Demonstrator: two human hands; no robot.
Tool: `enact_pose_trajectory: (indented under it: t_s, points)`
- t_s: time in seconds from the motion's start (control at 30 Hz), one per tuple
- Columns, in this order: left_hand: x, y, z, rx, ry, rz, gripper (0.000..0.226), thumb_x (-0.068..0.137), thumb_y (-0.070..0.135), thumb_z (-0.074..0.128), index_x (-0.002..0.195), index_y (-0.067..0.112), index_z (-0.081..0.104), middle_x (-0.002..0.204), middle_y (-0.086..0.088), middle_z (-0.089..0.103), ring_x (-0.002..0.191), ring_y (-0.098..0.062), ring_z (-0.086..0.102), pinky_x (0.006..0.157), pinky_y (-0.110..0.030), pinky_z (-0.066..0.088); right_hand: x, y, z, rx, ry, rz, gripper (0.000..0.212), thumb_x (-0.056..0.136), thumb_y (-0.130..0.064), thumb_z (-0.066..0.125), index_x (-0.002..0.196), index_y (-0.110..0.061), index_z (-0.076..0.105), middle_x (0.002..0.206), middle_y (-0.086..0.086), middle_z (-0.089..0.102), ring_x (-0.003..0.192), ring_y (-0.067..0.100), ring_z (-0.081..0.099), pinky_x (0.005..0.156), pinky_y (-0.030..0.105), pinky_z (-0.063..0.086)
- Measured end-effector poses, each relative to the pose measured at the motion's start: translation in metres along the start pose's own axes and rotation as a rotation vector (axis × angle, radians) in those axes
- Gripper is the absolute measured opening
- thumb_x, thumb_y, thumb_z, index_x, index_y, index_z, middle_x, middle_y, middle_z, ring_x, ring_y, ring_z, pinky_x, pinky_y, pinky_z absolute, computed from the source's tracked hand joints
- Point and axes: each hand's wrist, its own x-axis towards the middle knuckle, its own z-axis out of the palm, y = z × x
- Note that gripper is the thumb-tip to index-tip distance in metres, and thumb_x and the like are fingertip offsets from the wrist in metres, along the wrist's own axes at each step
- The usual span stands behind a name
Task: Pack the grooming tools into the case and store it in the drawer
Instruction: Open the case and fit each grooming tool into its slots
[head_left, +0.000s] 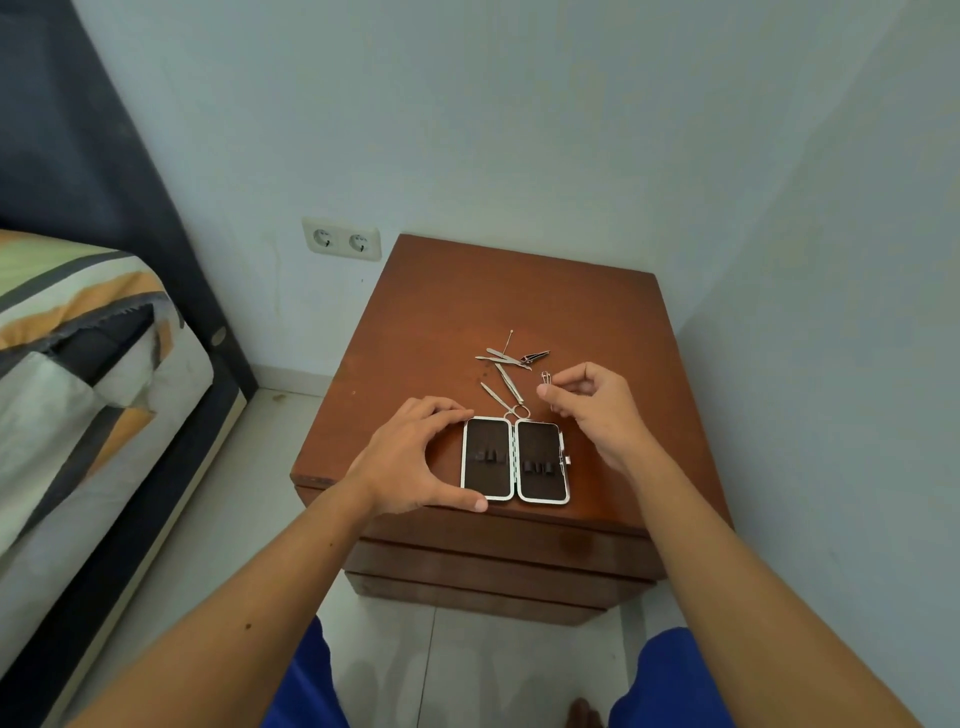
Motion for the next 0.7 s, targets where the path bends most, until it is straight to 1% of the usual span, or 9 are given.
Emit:
enact_pose_trajectory:
  t_s: [0.07, 0.1, 0.13, 0.2, 0.23, 0.33, 0.4, 0.63, 0.7]
  points:
    - [0.000, 0.000, 0.000, 0.006, -0.001, -0.003, 0.114, 0.057, 0.091, 0.078, 0.153, 0.039, 0.046, 0.147, 0.025, 0.042, 0.133, 0.003, 0.034, 0.112, -0.035, 0.042, -0.006, -0.001, -0.002, 0.039, -0.071, -0.019, 0.034, 0.083, -0.008, 0.087, 0.111, -0.015, 0.070, 0.076, -0.002, 0.073, 0.069, 0.013, 0.065, 0.066, 0.024, 0.053]
    - [0.000, 0.000, 0.000, 0.010, -0.002, -0.005, 0.113, 0.057, 0.091, 0.079, 0.153, 0.039, 0.046, 0.147, 0.026, 0.042, 0.133, 0.003, 0.034, 0.112, -0.035, 0.042, -0.009, -0.001, -0.003, 0.023, -0.103, -0.032, 0.035, 0.083, -0.008, 0.087, 0.113, -0.016, 0.071, 0.073, -0.003, 0.072, 0.067, 0.012, 0.064, 0.064, 0.023, 0.053]
    - [0.000, 0.000, 0.000, 0.015, -0.001, -0.007, 0.113, 0.057, 0.091, 0.079, 0.152, 0.040, 0.046, 0.146, 0.027, 0.042, 0.133, 0.003, 0.034, 0.112, -0.036, 0.042, -0.010, 0.000, -0.003, -0.005, -0.128, -0.045, 0.033, 0.084, -0.010, 0.087, 0.112, -0.014, 0.072, 0.074, 0.001, 0.074, 0.065, 0.012, 0.064, 0.062, 0.022, 0.053]
    - [0.001, 0.000, 0.001, 0.023, 0.001, -0.012, 0.113, 0.056, 0.092, 0.078, 0.152, 0.041, 0.047, 0.146, 0.028, 0.042, 0.133, 0.003, 0.034, 0.112, -0.038, 0.043, -0.012, 0.001, -0.003, -0.063, -0.146, -0.058, 0.027, 0.083, -0.014, 0.088, 0.107, -0.012, 0.076, 0.083, 0.013, 0.078, 0.065, 0.013, 0.063, 0.061, 0.024, 0.052]
    - [0.001, 0.000, 0.000, 0.024, 0.001, -0.014, 0.113, 0.056, 0.092, 0.078, 0.152, 0.041, 0.047, 0.145, 0.028, 0.042, 0.132, 0.003, 0.034, 0.112, -0.038, 0.043, -0.013, 0.002, -0.002, -0.095, -0.147, -0.060, 0.025, 0.082, -0.017, 0.089, 0.104, -0.013, 0.078, 0.087, 0.016, 0.079, 0.065, 0.014, 0.064, 0.062, 0.025, 0.053]
    - [0.001, 0.001, 0.001, 0.024, 0.002, -0.014, 0.113, 0.056, 0.091, 0.079, 0.152, 0.041, 0.047, 0.143, 0.029, 0.041, 0.131, 0.004, 0.034, 0.111, -0.036, 0.042, -0.013, 0.008, -0.001, -0.235, -0.149, -0.081, 0.018, 0.079, -0.027, 0.091, 0.094, -0.024, 0.081, 0.082, 0.002, 0.080, 0.070, 0.013, 0.066, 0.070, 0.031, 0.056]
    - [0.001, 0.001, 0.001, 0.023, 0.002, -0.017, 0.113, 0.055, 0.092, 0.078, 0.151, 0.041, 0.047, 0.143, 0.030, 0.041, 0.131, 0.005, 0.034, 0.111, -0.036, 0.042, -0.014, 0.012, 0.001, -0.283, -0.162, -0.108, 0.016, 0.078, -0.031, 0.092, 0.089, -0.027, 0.081, 0.079, -0.003, 0.079, 0.071, 0.010, 0.065, 0.072, 0.031, 0.056]
    - [0.001, 0.002, 0.000, 0.032, 0.007, -0.017, 0.112, 0.055, 0.090, 0.080, 0.151, 0.041, 0.047, 0.139, 0.032, 0.039, 0.129, 0.007, 0.033, 0.109, -0.032, 0.041, -0.024, 0.015, 0.005, -0.400, -0.181, -0.175, 0.015, 0.078, -0.032, 0.092, 0.088, -0.032, 0.081, 0.079, -0.009, 0.077, 0.065, 0.003, 0.052, 0.064, 0.020, 0.044]
    - [0.001, 0.002, 0.000, 0.031, 0.009, -0.017, 0.112, 0.055, 0.091, 0.079, 0.150, 0.042, 0.048, 0.140, 0.032, 0.040, 0.129, 0.006, 0.034, 0.109, -0.034, 0.042, -0.030, 0.015, 0.005, -0.447, -0.198, -0.207, 0.016, 0.078, -0.032, 0.092, 0.088, -0.035, 0.080, 0.083, -0.010, 0.075, 0.068, 0.004, 0.052, 0.065, 0.020, 0.041]
